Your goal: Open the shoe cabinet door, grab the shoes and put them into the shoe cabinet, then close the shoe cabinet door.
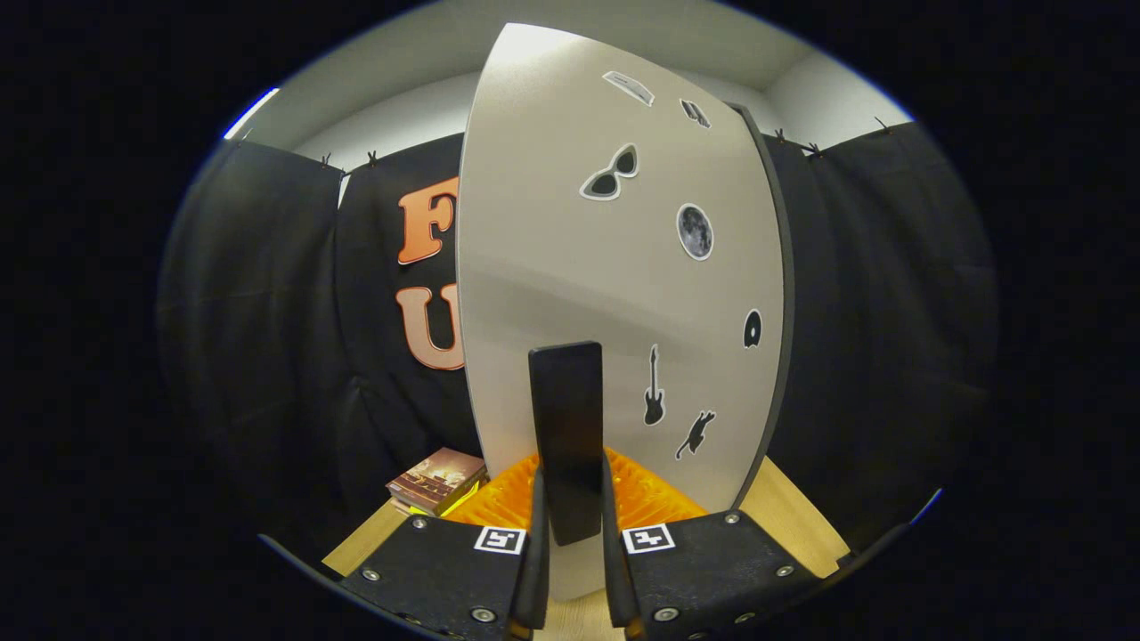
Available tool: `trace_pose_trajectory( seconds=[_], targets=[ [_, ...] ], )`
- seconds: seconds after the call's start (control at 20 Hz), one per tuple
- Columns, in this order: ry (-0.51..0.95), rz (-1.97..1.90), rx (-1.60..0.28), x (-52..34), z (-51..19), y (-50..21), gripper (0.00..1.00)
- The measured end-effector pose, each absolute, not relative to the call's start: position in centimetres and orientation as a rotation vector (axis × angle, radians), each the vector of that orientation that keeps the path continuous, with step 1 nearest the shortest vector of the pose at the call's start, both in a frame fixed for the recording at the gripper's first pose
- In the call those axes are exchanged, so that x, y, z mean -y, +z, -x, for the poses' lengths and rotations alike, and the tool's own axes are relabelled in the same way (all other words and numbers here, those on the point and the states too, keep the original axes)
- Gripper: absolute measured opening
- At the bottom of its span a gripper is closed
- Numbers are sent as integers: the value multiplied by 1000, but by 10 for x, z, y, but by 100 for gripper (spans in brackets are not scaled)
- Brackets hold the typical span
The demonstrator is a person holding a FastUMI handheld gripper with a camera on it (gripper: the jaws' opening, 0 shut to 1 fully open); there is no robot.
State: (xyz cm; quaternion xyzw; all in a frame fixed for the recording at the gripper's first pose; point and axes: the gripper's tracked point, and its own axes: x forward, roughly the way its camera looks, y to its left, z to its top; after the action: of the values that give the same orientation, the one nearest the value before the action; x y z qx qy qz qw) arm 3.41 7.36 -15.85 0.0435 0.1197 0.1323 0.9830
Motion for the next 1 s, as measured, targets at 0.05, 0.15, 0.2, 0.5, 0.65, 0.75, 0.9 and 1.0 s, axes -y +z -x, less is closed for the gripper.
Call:
trace_pose_trajectory(
  seconds=[0.05,0.15,0.2,0.5,0.65,0.75,0.9,1.0],
  targets=[
    [259,-92,-243,-70,-32,-159,26],
    [238,-82,-244,-63,-30,-161,26],
    [227,-75,-242,-59,-28,-161,26],
    [149,-86,-235,-30,-15,-162,25],
    [95,-94,-227,-14,-7,-162,25],
    [60,-95,-224,-2,-5,-161,25],
    [12,-95,-215,16,-2,-161,25],
    [-26,-104,-211,32,0,-161,25]
  ],
)
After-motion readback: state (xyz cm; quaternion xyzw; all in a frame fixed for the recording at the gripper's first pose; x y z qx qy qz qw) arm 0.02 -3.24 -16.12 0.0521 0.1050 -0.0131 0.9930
